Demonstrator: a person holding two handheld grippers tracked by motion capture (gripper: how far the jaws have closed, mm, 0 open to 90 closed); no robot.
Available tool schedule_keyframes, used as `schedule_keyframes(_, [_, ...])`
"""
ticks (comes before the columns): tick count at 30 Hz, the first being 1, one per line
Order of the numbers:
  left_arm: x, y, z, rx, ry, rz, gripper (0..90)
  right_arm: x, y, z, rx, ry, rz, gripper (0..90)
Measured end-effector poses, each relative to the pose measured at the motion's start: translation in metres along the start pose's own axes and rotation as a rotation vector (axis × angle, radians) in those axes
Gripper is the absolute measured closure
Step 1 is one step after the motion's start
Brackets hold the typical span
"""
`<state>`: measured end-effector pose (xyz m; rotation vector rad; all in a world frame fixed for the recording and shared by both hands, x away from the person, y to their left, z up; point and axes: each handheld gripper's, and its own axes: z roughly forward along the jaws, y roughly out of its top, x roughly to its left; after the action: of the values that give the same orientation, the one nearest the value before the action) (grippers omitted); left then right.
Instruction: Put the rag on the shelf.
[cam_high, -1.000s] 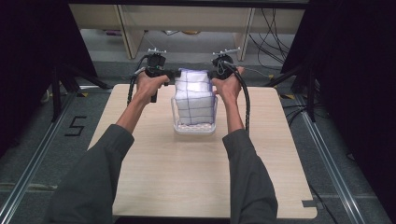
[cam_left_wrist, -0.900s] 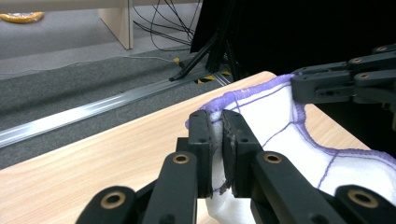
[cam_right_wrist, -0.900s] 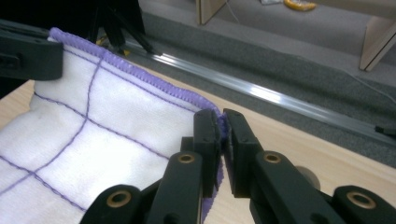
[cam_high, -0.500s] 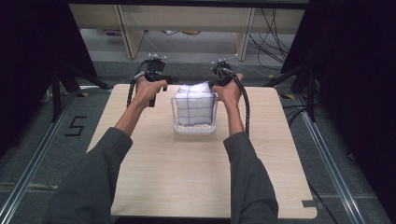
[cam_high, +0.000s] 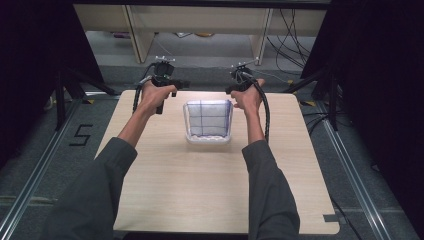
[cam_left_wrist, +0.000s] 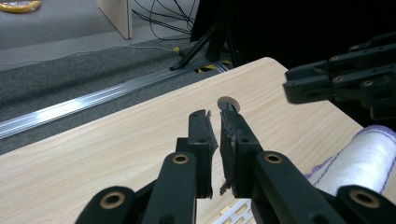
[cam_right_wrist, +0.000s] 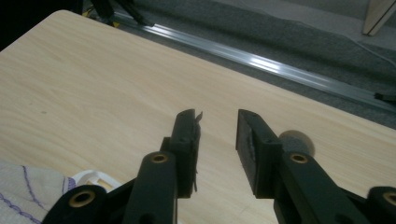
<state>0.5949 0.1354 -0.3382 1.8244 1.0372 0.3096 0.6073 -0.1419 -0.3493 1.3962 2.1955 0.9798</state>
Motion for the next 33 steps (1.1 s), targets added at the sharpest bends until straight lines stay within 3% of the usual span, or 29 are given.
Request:
schedule_keyframes(3, [0.001,0.0,-0.002,0.011,-0.005,0.004,80.7,-0.003,0.001,-0.007,-0.004,-0.011,0.0,67.6])
schedule_keyframes(6, [0.001,-0.001,-0.002,0.017,-0.008,-0.017,76.6,-0.007,0.0,-0.011,-0.01,-0.012,-0.01,66.0])
schedule_keyframes(9, [0.0,-0.002,-0.001,0.035,-0.018,-0.015,69.5,-0.008,0.0,-0.017,-0.011,-0.014,0.017,65.7])
schedule_keyframes(11, [0.0,-0.003,-0.001,0.033,-0.021,-0.016,67.4,-0.012,0.001,-0.02,-0.026,-0.019,-0.014,65.7])
schedule_keyframes(22, [-0.001,-0.004,-0.007,0.078,0.009,-0.021,43.3,-0.013,-0.004,-0.035,-0.036,-0.009,0.008,59.2])
schedule_keyframes(24, [-0.001,-0.004,-0.008,0.105,0.012,-0.011,39.0,-0.014,-0.005,-0.038,-0.043,-0.008,0.006,56.5])
schedule_keyframes(33, [0.004,-0.007,-0.018,0.109,0.03,-0.03,34.2,-0.019,-0.01,-0.049,-0.064,0.011,0.018,52.7])
